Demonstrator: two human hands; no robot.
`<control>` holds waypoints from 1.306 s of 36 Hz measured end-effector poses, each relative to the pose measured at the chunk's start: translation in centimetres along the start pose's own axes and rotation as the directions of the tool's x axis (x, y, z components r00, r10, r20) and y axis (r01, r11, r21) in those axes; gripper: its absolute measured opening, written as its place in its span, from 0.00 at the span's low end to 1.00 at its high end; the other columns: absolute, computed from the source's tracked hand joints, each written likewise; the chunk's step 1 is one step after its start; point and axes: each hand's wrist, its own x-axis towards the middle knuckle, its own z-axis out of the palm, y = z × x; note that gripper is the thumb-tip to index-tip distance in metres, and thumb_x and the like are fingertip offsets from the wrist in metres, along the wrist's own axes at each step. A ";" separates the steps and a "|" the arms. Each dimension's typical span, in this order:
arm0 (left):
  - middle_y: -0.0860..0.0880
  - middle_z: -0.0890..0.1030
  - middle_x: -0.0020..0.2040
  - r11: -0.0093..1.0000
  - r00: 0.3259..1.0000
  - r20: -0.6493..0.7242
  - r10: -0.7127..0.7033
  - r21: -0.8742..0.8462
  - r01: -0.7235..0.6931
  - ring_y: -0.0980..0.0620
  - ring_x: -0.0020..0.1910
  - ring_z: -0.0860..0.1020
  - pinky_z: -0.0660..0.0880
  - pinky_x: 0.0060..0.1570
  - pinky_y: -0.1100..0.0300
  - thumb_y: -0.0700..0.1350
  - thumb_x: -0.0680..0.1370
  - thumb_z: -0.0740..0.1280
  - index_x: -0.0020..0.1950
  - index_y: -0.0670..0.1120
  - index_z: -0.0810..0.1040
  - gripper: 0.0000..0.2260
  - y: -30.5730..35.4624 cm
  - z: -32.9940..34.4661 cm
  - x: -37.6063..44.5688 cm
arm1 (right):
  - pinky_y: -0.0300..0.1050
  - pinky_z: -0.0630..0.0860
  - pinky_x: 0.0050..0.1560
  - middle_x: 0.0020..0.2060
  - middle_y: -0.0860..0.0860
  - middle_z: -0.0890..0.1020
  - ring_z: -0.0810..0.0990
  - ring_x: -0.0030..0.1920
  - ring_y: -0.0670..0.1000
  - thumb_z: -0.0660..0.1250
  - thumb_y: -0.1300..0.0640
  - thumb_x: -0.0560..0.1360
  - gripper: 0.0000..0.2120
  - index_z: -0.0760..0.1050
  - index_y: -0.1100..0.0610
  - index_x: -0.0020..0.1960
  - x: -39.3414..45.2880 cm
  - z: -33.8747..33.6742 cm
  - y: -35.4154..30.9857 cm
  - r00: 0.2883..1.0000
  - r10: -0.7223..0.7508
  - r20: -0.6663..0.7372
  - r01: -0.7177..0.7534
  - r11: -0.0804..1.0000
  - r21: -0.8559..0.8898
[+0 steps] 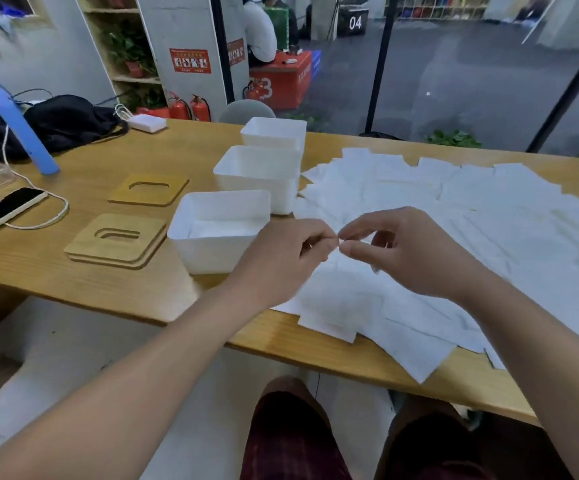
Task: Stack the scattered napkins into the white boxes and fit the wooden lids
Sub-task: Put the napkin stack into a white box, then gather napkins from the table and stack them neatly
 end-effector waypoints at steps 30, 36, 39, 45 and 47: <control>0.56 0.84 0.56 0.922 0.988 0.077 0.131 0.356 -0.150 0.56 0.55 0.77 0.76 0.56 0.58 0.48 0.87 0.66 0.63 0.51 0.85 0.09 3.0 12.6 1.3 | 0.38 0.77 0.40 0.47 0.38 0.86 0.82 0.41 0.48 0.76 0.50 0.80 0.04 0.85 0.43 0.54 -7.9 -4.2 14.8 0.991 0.044 -0.129 -0.048 0.999 -0.026; 0.54 0.83 0.57 0.933 0.997 0.057 0.055 0.352 -0.072 0.53 0.57 0.78 0.77 0.59 0.56 0.47 0.84 0.68 0.64 0.50 0.84 0.10 3.0 12.4 0.8 | 0.32 0.73 0.41 0.47 0.35 0.86 0.81 0.43 0.45 0.76 0.51 0.80 0.03 0.86 0.44 0.53 -5.3 -5.0 14.6 0.998 -0.006 -0.070 0.001 0.998 -0.059; 0.54 0.84 0.58 0.924 0.999 0.027 0.040 0.379 -0.047 0.55 0.55 0.79 0.72 0.55 0.61 0.45 0.84 0.67 0.66 0.50 0.84 0.12 3.2 12.4 1.0 | 0.30 0.71 0.40 0.43 0.33 0.85 0.80 0.39 0.43 0.75 0.53 0.81 0.03 0.87 0.47 0.52 -4.8 -4.8 14.7 0.995 -0.022 -0.099 0.021 1.000 -0.010; 0.59 0.84 0.60 0.956 0.999 -0.030 -0.020 0.291 0.028 0.62 0.54 0.77 0.68 0.55 0.76 0.40 0.84 0.68 0.68 0.52 0.84 0.15 3.5 12.1 1.1 | 0.30 0.72 0.39 0.39 0.31 0.83 0.79 0.38 0.41 0.75 0.57 0.81 0.04 0.87 0.49 0.50 -5.7 -4.6 15.5 0.992 -0.044 -0.120 0.045 0.999 0.007; 0.60 0.84 0.62 0.959 0.999 -0.001 -0.038 0.280 0.037 0.64 0.57 0.77 0.68 0.56 0.78 0.39 0.84 0.68 0.69 0.54 0.84 0.16 3.5 11.8 0.9 | 0.30 0.72 0.41 0.39 0.30 0.82 0.80 0.40 0.40 0.75 0.56 0.81 0.03 0.87 0.50 0.50 -5.9 -4.8 15.6 0.993 -0.047 -0.111 0.049 0.999 0.013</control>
